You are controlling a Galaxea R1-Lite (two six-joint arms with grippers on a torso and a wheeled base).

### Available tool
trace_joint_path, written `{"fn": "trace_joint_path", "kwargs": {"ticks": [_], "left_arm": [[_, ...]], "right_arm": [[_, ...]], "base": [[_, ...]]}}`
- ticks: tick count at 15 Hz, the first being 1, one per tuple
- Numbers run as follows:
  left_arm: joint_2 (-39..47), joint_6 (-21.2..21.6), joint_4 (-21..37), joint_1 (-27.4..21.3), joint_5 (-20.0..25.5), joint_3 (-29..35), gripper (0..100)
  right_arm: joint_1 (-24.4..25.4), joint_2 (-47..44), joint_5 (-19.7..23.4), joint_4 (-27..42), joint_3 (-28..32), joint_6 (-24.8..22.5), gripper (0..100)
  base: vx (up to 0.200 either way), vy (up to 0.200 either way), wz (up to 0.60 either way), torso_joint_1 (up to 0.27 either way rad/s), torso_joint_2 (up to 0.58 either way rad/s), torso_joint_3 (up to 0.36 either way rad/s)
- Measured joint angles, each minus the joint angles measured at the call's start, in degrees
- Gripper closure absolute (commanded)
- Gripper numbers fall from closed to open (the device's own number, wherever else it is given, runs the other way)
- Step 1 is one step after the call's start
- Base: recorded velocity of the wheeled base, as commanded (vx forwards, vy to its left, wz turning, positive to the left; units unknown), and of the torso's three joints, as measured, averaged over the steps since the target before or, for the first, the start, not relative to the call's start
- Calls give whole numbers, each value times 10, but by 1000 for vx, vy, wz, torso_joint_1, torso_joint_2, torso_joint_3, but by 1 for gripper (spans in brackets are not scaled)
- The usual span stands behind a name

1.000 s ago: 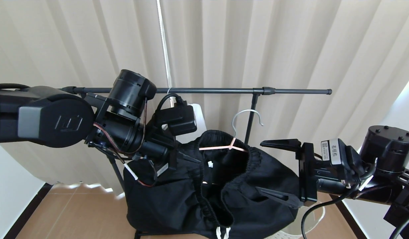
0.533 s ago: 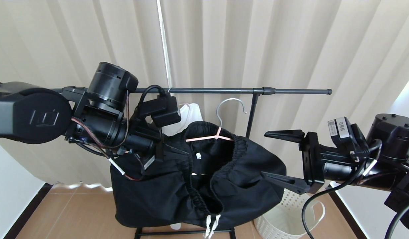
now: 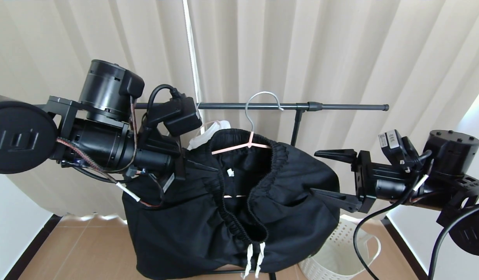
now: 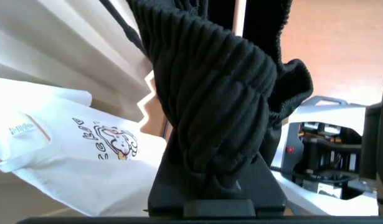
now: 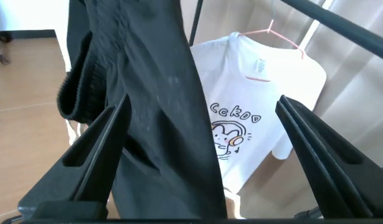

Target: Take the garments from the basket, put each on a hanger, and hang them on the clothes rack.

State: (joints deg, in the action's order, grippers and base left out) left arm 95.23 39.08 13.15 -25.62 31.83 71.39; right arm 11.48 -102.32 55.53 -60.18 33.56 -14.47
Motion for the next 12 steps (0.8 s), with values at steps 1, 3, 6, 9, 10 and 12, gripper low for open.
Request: {"fn": "trace_joint_path", "kwargs": {"ticks": [1, 3, 6, 9, 10, 12], "left_arm": [[-5, -6, -9, 0, 0, -5, 100], [-13, -19, -37, 0, 0, -24, 100], [-27, -49, -84, 1, 0, -53, 100], [-38, -71, -122, 0, -1, -79, 100], [-40, -76, -129, 0, -1, -86, 100], [-42, -80, -135, 0, -2, -94, 100]], "right_arm": [[-6, -3, 12, 0, 0, 0, 0], [-19, -12, 27, 0, 0, 0, 0], [-27, -28, 31, -1, 2, -2, 0], [-38, -46, 31, -1, 6, -24, 0], [-42, -53, 31, -1, 7, -26, 0], [-50, -67, 30, -1, 12, -39, 0]], "base": [[0, 0, 0, 0, 0, 0], [0, 0, 0, 0, 0, 0], [0, 0, 0, 0, 0, 0], [0, 0, 0, 0, 0, 0], [0, 0, 0, 0, 0, 0], [0, 0, 0, 0, 0, 0]]}}
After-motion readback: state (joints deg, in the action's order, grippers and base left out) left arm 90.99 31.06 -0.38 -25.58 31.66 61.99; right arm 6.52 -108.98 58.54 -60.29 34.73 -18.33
